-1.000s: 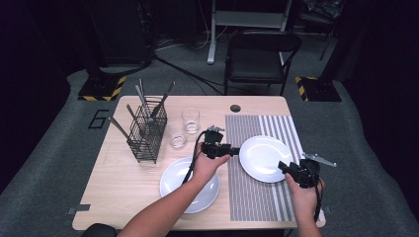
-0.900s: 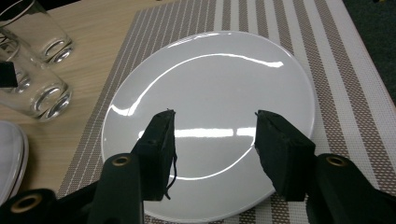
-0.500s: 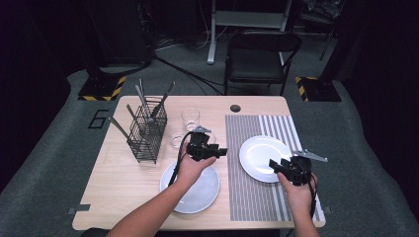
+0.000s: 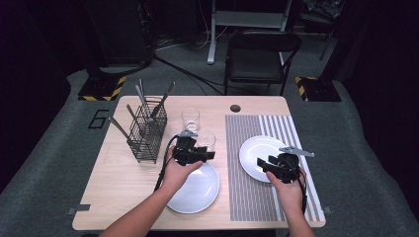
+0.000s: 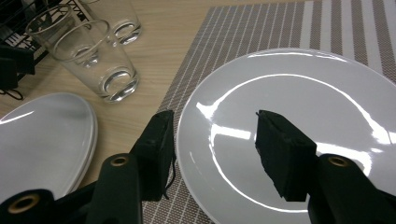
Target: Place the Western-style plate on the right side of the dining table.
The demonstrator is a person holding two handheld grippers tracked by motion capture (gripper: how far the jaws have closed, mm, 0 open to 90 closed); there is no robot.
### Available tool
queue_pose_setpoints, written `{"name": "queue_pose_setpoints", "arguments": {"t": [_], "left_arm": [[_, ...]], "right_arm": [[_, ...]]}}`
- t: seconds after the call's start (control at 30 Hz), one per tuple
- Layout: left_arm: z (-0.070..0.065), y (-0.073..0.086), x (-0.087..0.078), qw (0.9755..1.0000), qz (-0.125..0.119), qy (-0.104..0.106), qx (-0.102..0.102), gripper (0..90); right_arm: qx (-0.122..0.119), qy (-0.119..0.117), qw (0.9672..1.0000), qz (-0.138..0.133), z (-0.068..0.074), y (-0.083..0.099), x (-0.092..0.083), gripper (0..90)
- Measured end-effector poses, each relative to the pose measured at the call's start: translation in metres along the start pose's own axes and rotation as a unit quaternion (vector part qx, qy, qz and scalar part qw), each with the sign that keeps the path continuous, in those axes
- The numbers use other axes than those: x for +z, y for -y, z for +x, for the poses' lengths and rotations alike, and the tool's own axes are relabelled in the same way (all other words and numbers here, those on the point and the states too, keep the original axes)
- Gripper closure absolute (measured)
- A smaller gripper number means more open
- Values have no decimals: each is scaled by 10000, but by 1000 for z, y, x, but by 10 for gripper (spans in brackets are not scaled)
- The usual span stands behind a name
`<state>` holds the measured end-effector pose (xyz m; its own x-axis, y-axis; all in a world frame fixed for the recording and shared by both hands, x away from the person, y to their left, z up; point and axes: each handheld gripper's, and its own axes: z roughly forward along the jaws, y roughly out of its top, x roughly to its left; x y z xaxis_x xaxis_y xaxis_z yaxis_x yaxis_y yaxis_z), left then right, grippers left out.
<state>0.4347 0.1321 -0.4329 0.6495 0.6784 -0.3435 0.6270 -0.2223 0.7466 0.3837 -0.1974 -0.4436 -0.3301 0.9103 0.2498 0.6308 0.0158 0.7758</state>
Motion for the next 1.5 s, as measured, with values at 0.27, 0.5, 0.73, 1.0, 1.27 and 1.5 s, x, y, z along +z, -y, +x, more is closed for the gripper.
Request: {"name": "queue_pose_setpoints", "arguments": {"t": [0.27, 0.5, 0.73, 1.0, 1.27, 1.5], "left_arm": [[7, 11, -27, 9997, 15, -131, 186, 535], [16, 22, -47, 9997, -6, -196, 162, 535], [26, 35, -63, 9995, -50, -249, 212, 535], [35, 54, -77, 9982, 17, -415, 439, 534], [52, 70, -86, 9981, 77, -442, 412, 534], [61, 78, -89, 9985, -10, -461, 298, 535]], "right_arm": [[-266, -308, 9992, -6, 18, -5, 2, 470], [-497, -528, 9974, 38, 30, -6, 5, 472], [-717, -671, 9951, 108, 36, -3, 9, 475], [-857, -832, 9925, 268, 39, 6, 17, 475], [-1050, -1014, 9880, 506, 43, 14, 23, 475], [-1289, -934, 9864, 408, 45, 19, 24, 477]]}}
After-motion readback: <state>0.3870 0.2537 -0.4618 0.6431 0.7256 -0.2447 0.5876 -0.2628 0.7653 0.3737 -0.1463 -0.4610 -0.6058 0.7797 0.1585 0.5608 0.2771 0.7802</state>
